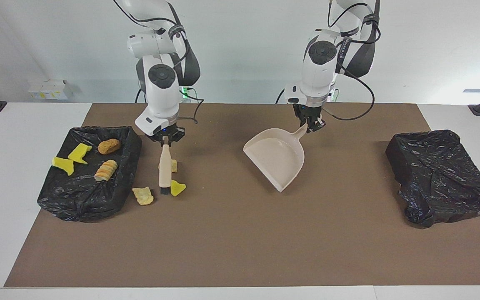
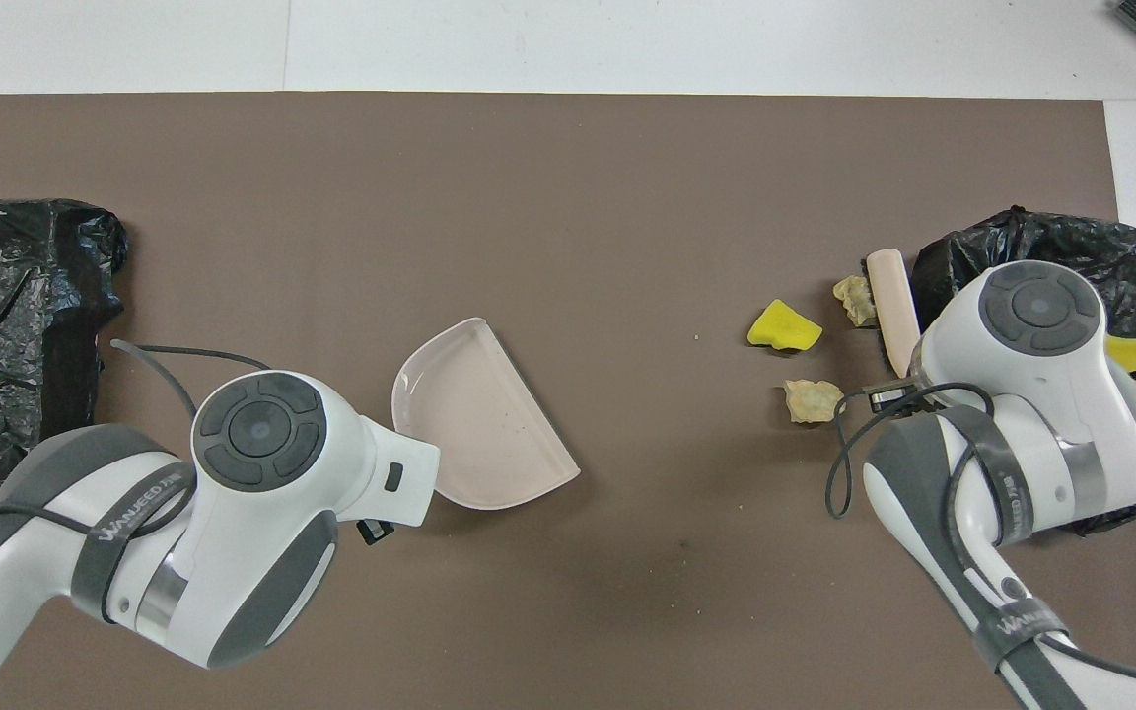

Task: Sweep and dump trash in bin
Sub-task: 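Sweep the leftover chunks toward the dustpan with the right gripper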

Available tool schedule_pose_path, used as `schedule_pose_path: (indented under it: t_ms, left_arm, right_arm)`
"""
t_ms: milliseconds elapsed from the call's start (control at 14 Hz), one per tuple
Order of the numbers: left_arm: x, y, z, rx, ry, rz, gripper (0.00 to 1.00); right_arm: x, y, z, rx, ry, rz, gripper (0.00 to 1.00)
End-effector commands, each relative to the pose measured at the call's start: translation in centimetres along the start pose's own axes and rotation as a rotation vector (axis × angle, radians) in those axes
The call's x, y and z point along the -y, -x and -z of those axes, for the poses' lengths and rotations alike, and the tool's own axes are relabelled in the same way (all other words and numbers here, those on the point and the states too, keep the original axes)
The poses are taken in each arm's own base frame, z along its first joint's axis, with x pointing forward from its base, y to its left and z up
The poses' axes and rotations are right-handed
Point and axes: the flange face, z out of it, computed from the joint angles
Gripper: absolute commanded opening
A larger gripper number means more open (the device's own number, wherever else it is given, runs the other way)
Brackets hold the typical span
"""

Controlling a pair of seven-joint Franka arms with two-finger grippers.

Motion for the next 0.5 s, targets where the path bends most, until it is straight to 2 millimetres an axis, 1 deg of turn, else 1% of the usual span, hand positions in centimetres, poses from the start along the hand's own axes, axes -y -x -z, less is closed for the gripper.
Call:
schedule_pose_path:
  t_ms: [0,72,143,215,287,358,430]
  left_arm:
    - [-1.6,-0.5,-1.2,-0.005,-0.026,-0.074,0.00]
    - [-1.8,-0.6,-1.6,-0.018,-0.034,-0.109,0.00]
    - [-1.7,-0.6,-2.0,-0.028,-0.040,-0.161,0.00]
    - [-1.5,-0.8,-2.0,-0.042,-0.051,-0.209,0.00]
    - [-1.3,-0.8,-2.0,-0.046,-0.055,-0.240,0.00]
    - [-1.1,-1.0,-2.5,-0.042,-0.053,-0.257,0.00]
    - [-1.1,-1.2,-2.6,-0.044,-0.058,-0.273,0.00]
  right_arm:
    - [-2.0,-2.1,-2.9,0.008,0.029,0.000,0.00]
    - [-1.3,-2.3,-3.0,0.009,0.021,0.005,0.00]
    - [-0.3,-2.3,-2.8,0.014,0.019,0.011,0.00]
    - [1.0,-2.3,-2.6,0.016,0.020,0.031,0.00]
    - [1.8,-2.2,-2.6,0.018,0.020,0.046,0.00]
    - [2.1,-2.1,-3.0,0.027,0.014,0.048,0.00]
    - [3.2,-2.1,-3.0,0.033,-0.002,0.057,0.00]
